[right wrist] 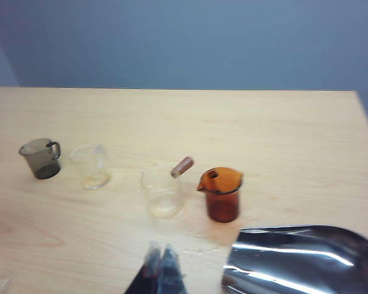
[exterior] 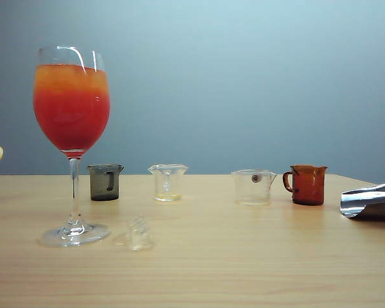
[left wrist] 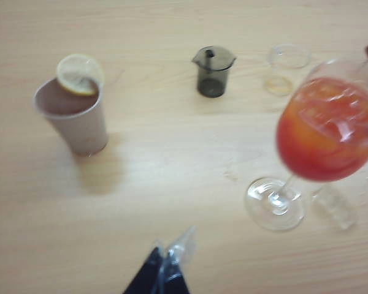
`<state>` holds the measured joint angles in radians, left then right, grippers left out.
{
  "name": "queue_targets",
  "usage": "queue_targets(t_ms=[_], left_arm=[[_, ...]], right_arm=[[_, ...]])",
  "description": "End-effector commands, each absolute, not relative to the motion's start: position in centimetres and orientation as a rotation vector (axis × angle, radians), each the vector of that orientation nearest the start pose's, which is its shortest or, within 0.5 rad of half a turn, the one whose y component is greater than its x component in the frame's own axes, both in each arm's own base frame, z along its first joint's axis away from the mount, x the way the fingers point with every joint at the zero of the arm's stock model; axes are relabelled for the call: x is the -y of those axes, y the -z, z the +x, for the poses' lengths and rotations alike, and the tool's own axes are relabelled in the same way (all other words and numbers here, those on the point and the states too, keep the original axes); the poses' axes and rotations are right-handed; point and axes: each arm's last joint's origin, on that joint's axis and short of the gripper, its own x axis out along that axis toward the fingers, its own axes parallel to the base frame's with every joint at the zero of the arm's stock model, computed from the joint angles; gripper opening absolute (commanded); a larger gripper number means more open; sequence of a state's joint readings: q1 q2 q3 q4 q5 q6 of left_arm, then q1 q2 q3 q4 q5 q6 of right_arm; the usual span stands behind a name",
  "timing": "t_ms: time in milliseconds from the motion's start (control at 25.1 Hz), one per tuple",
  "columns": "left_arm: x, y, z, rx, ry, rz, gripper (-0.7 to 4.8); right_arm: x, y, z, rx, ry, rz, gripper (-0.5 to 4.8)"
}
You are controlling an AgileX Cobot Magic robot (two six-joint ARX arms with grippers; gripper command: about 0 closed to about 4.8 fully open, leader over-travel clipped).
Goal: Pick up the fourth measuring cup from the left, pour the grenadine inside into the goblet, and finally put the measuring cup back in its original place.
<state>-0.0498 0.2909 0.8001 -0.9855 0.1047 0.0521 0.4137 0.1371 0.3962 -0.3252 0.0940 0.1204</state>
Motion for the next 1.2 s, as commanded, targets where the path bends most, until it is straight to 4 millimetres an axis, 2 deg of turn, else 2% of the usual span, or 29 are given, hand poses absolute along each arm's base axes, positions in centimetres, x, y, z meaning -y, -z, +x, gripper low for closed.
queue_targets(t_ms=[40, 159, 239, 319, 439, 558, 598, 638, 757, 997, 1196], left_arm=[[0.5, -29.2, 3.8, -0.45, 0.155, 0.035, -0.03], [0.4, -29.1, 3.9, -0.352, 0.151, 0.038, -0.03], [0.5, -28.0, 4.4, -0.241, 0.149, 0.042, -0.03], [0.5, -27.1, 4.9, -0.149, 0.147, 0.046, -0.03], [0.5, -24.3, 5.7, -0.086, 0.146, 0.049, -0.03], [0.6, -21.2, 7.0, -0.174, 0.151, 0.045, -0.03], [0.6, -19.6, 7.5, -0.226, 0.151, 0.043, -0.03], [0.6, -18.7, 7.7, -0.253, 0.152, 0.042, -0.03], [0.6, -15.0, 8.5, -0.368, 0.154, 0.037, -0.03], [0.6, -15.2, 9.6, -0.135, 0.146, 0.046, -0.03], [0.6, -15.2, 9.6, -0.138, 0.147, 0.046, -0.03]], right_arm=[[-3.5, -23.0, 8.5, -0.001, -0.339, 0.131, -0.06], [-3.8, -20.2, 9.3, -0.002, -0.338, 0.131, -0.06], [-3.8, -18.0, 9.6, -0.051, -0.3, 0.118, -0.06], [-3.6, -17.4, 9.8, -0.064, -0.275, 0.115, -0.06], [-3.0, -17.4, 10.0, -0.057, -0.206, 0.115, -0.06], [-2.3, -17.7, 10.1, -0.027, -0.141, 0.099, -0.06], [-2.1, -17.7, 10.1, -0.022, -0.102, 0.098, 0.34], [-1.9, -17.7, 10.1, -0.022, -0.07, 0.1, 0.52], [-1.9, -17.6, 10.1, -0.025, -0.07, 0.099, 0.52], [-1.9, -17.5, 10.1, -0.035, -0.072, 0.098, 0.52], [-1.3, -16.7, 9.7, 0.021, -0.058, 0.107, 0.52]])
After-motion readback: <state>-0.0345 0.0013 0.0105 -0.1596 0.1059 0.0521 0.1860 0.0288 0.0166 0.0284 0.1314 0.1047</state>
